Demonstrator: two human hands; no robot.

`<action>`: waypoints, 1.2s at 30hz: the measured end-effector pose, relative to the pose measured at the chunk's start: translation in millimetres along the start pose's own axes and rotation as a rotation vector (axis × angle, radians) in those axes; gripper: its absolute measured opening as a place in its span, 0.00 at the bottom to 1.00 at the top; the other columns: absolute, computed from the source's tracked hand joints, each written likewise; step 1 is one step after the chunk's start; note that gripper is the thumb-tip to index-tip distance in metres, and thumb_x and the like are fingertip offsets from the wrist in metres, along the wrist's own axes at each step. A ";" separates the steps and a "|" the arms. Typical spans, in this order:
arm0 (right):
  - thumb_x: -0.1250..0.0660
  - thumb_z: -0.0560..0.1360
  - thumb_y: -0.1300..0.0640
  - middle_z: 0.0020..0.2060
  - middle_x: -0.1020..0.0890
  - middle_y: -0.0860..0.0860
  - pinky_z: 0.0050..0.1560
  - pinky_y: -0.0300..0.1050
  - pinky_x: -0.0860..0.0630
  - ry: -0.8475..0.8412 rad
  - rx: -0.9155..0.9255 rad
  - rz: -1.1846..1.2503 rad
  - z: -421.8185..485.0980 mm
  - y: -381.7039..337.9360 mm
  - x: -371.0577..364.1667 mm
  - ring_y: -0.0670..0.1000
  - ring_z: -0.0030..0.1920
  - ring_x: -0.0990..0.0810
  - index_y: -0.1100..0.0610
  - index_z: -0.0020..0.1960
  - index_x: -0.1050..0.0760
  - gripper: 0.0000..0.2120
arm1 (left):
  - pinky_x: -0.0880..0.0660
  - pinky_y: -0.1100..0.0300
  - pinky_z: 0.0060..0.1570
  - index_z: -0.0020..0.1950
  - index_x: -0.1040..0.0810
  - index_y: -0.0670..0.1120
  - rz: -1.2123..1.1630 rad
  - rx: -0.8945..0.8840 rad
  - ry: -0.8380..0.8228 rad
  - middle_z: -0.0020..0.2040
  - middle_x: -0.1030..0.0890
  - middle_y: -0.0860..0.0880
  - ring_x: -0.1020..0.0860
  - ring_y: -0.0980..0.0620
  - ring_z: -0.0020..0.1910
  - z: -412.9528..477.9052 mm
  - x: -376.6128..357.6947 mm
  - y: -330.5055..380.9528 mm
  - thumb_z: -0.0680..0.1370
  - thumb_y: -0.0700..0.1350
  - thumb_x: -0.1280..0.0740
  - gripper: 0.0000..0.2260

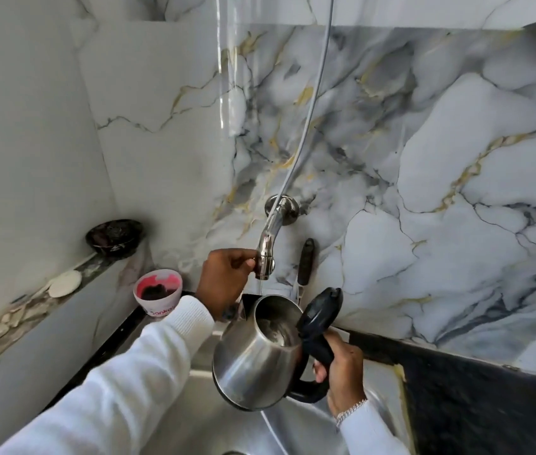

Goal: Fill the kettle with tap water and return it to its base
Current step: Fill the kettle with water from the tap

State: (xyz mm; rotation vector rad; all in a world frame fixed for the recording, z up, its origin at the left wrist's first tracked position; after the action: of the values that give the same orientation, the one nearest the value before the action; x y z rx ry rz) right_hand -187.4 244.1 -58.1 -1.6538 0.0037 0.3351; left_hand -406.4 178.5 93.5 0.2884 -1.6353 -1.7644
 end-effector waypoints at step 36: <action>0.31 0.66 0.43 0.14 0.31 0.55 0.23 0.41 0.38 -0.058 0.027 -0.085 23.7 4.5 -34.6 0.52 0.16 0.34 0.58 0.20 0.26 0.24 | 0.21 0.47 0.60 0.45 0.15 0.41 0.012 0.043 -0.230 0.43 0.13 0.41 0.14 0.46 0.45 31.1 -1.0 -2.8 0.68 0.43 0.23 0.09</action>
State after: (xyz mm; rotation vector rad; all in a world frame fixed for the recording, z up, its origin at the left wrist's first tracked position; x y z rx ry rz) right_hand -226.5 259.9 -56.5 -1.6116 -0.1050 0.3170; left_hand -425.2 203.3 96.0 0.0970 -1.8327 -1.8096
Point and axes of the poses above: each hand's wrist, its own z-axis towards the middle knuckle, its own x-axis out of the back of the hand, y = z × x, the point moved 7 cm from there along z, towards the middle knuckle
